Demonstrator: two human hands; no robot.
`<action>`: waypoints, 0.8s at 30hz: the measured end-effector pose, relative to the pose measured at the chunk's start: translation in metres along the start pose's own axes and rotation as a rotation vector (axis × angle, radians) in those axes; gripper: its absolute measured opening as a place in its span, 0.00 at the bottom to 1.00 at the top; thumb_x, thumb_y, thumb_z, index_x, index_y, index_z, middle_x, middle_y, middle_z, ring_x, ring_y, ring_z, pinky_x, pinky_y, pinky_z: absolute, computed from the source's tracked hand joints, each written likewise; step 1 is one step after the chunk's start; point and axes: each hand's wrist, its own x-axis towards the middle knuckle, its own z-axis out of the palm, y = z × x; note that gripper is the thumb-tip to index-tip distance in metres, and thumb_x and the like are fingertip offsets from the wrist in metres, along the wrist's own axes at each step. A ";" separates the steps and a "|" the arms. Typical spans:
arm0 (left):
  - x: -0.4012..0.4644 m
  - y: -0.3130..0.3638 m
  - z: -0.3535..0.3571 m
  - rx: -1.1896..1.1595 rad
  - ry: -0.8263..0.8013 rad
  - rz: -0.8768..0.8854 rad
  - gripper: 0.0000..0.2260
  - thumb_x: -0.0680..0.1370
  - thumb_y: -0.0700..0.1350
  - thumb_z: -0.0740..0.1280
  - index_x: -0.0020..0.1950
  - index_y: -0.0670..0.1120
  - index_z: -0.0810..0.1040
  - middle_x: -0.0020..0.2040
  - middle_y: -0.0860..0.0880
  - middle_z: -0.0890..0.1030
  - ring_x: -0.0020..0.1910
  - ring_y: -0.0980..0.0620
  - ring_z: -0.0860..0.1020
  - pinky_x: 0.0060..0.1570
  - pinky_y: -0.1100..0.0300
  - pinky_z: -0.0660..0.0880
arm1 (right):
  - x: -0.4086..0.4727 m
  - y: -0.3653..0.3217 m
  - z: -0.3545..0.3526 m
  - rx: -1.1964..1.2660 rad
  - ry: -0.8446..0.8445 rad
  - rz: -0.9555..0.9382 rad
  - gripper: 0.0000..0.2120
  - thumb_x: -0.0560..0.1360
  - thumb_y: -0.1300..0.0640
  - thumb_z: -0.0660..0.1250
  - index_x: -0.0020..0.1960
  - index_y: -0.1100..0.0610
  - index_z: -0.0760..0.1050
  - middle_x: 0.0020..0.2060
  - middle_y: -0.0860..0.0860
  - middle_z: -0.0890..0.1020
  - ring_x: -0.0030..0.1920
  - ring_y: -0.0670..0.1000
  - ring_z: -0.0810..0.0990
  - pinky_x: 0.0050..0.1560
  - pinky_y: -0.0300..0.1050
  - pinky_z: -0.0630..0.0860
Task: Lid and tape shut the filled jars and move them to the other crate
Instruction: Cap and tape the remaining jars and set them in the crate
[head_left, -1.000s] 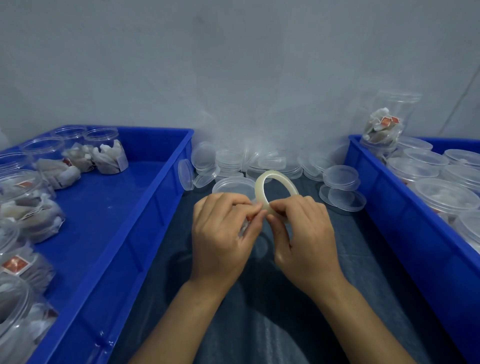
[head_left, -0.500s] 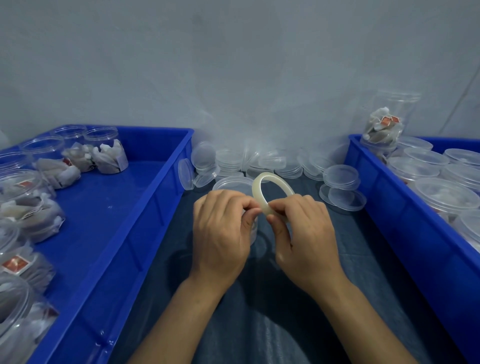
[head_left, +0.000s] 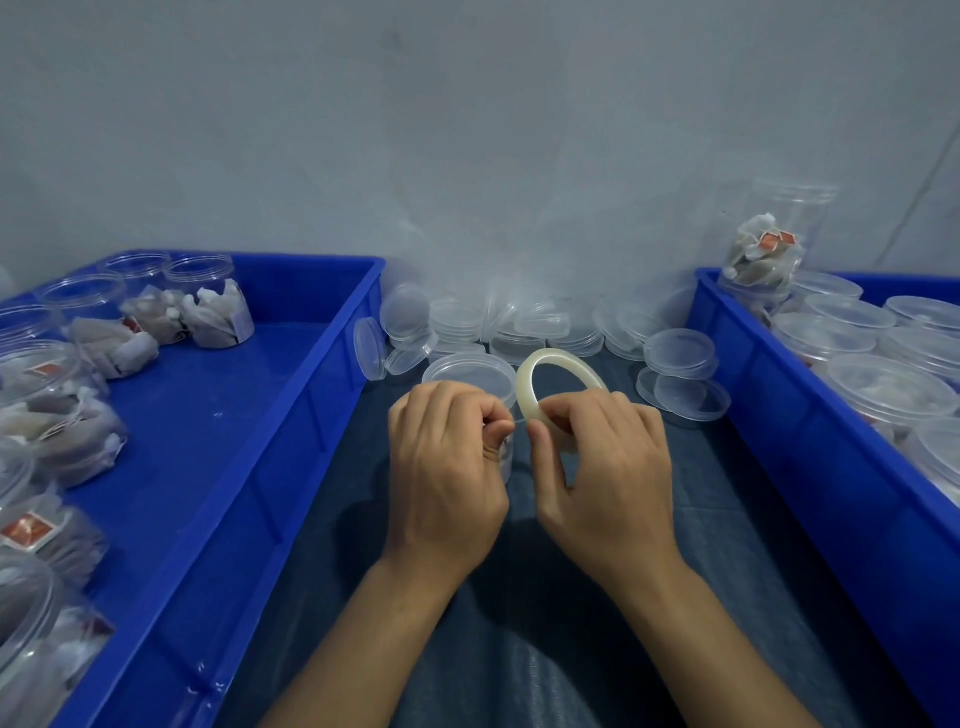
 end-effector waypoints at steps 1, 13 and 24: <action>0.000 0.001 0.000 -0.002 -0.004 -0.004 0.06 0.83 0.42 0.67 0.47 0.44 0.78 0.46 0.52 0.78 0.46 0.48 0.74 0.50 0.51 0.69 | 0.000 -0.001 0.000 0.001 0.008 0.015 0.03 0.79 0.55 0.70 0.48 0.54 0.79 0.41 0.44 0.79 0.41 0.49 0.74 0.49 0.46 0.66; 0.001 0.005 -0.003 -0.065 -0.025 0.008 0.05 0.83 0.47 0.66 0.50 0.47 0.77 0.50 0.54 0.78 0.52 0.51 0.75 0.55 0.53 0.68 | 0.000 -0.002 0.001 0.018 0.003 0.074 0.09 0.80 0.51 0.66 0.45 0.56 0.75 0.35 0.48 0.77 0.35 0.53 0.73 0.39 0.48 0.70; 0.001 -0.001 -0.004 -0.053 -0.030 0.015 0.07 0.82 0.49 0.70 0.59 0.49 0.80 0.54 0.56 0.80 0.55 0.52 0.77 0.56 0.52 0.71 | 0.000 0.004 -0.004 0.070 -0.139 0.049 0.10 0.82 0.48 0.60 0.51 0.55 0.71 0.31 0.48 0.78 0.28 0.59 0.74 0.29 0.50 0.71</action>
